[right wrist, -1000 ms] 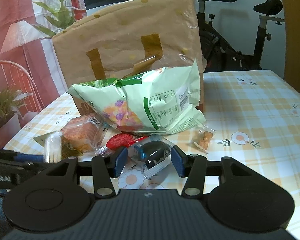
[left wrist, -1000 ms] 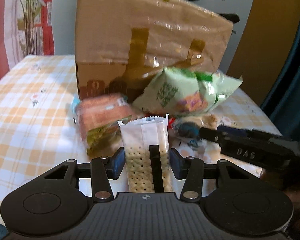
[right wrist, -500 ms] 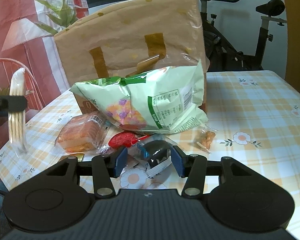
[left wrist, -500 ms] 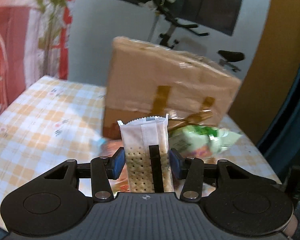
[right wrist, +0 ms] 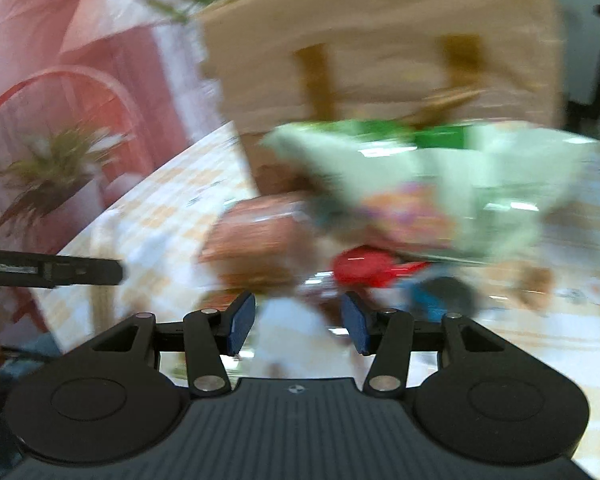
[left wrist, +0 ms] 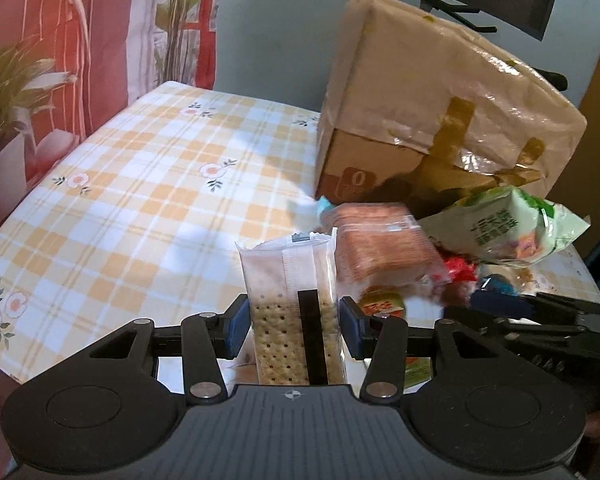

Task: Organize snacks
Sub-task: 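Grasp the white cracker packet with the left tool, then grasp the gold spicy snack pouch with the right tool while the left tool holds the crackers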

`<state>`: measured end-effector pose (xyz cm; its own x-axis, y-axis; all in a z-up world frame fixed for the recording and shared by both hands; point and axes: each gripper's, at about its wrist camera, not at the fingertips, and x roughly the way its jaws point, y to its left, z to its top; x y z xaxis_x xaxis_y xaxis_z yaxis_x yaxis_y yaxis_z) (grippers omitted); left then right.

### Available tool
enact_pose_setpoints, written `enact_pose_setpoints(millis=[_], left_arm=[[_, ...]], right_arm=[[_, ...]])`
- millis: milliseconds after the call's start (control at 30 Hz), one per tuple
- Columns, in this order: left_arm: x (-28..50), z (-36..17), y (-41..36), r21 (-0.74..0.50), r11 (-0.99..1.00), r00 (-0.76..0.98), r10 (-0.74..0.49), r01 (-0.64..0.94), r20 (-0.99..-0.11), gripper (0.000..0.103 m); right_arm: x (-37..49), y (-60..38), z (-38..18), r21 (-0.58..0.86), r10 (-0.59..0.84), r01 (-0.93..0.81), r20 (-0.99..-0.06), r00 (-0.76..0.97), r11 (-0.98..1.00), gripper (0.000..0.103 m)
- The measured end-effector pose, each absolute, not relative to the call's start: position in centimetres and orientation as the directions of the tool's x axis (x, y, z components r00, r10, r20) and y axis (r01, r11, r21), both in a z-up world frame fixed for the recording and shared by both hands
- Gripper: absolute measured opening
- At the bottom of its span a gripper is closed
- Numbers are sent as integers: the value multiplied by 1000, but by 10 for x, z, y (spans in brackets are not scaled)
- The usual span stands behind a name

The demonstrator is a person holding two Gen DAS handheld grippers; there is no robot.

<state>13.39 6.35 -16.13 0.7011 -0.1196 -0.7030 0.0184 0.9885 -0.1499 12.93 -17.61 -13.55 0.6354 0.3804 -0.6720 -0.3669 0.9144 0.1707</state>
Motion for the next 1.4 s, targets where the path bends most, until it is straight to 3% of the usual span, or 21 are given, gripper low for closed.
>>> enact_pose_setpoints(millis=[133,367,700,800,867,1200,1233,1400], left_arm=[[133,-169,75,-165,986,695,-105,-20,-712,50],[134,-171,81,-178,983,702,-88,-55,-707,50],[134,-178,74,-172,984,709,-95,-38,-699,50],[135,-181,74,-164,986,706,-88,-41,-703,50],[136,-183,72,-151,988,698,-81,-39,-711,50],[138,-193,67,-113,993,662,-61,-35,-747,50],[138,-193,68,-114,993,662,-62,-35,-747,49],[138,-193,67,-116,993,664,-65,-33,-745,49]], right_arm=[[138,-137,-144,134,406,-462,-722,561,877,52],[152,-104,-156,114,368,-471,-788,494,875,55],[137,-84,-170,-58,303,-528,-764,570,847,62],[135,-87,-172,-60,317,-537,-751,580,841,59],[131,-90,-171,-58,326,-540,-743,585,839,50],[110,-119,-169,-28,358,-529,-706,611,848,42],[108,-122,-167,-25,362,-524,-694,622,851,31],[109,-131,-163,-29,342,-500,-695,632,866,31]])
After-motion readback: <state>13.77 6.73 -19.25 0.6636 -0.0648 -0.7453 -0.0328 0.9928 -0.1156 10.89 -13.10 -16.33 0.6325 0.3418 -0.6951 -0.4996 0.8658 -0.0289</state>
